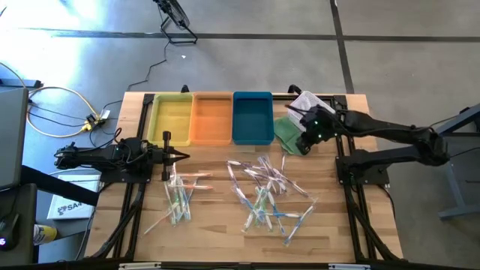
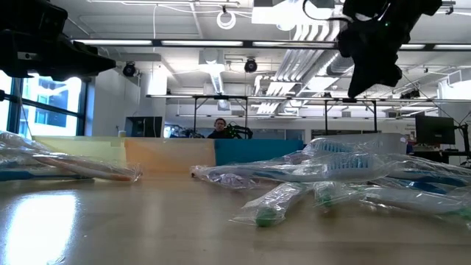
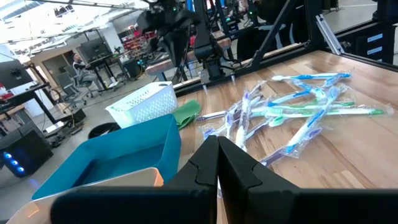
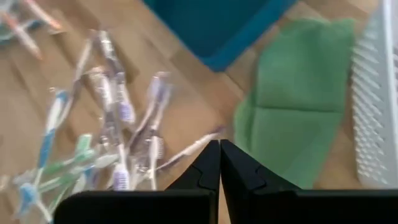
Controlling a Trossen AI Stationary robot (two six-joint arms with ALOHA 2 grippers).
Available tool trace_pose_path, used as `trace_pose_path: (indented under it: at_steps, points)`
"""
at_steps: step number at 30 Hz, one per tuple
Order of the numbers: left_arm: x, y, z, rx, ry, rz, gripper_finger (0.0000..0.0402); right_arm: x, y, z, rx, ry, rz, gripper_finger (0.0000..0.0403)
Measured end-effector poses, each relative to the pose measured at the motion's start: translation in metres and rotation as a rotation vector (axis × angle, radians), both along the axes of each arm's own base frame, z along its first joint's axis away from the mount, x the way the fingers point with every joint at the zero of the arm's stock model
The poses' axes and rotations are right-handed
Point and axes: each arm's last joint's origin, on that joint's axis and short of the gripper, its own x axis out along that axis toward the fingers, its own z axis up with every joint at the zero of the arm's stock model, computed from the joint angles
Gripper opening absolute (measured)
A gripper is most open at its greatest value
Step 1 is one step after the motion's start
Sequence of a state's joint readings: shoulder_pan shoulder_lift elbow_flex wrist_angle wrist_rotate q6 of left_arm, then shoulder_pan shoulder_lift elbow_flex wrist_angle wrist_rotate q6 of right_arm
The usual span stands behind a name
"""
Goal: Pick & Place Toothbrushes
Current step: Put the purple toothbrush into the blue bin
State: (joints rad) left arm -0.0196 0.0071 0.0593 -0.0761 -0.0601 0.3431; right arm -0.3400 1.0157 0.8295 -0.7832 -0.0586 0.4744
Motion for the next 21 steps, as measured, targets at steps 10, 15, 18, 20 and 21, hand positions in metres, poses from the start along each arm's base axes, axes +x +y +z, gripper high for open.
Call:
trace_pose_path:
  at_steps: [10,15,18,20,21]
  points:
    - [0.0,0.0,0.001,-0.01,-0.013,0.002,0.0,0.013,0.01,0.007,-0.068,-0.109,0.053,0.0004]
    - [0.0,0.0,0.001,-0.026,-0.016,0.002,0.0,0.015,0.01,0.009,-0.075,-0.134,0.053,0.0004]
    - [0.0,0.0,0.001,-0.034,-0.017,0.002,0.0,0.017,0.009,0.009,-0.08,-0.147,0.053,0.0004]
    - [0.0,0.0,0.001,-0.034,-0.017,0.002,0.0,0.018,0.009,0.01,-0.082,-0.155,0.052,0.0004]
    - [0.0,0.0,0.001,-0.034,-0.017,0.002,0.0,0.018,0.009,0.01,-0.083,-0.156,0.052,0.0004]
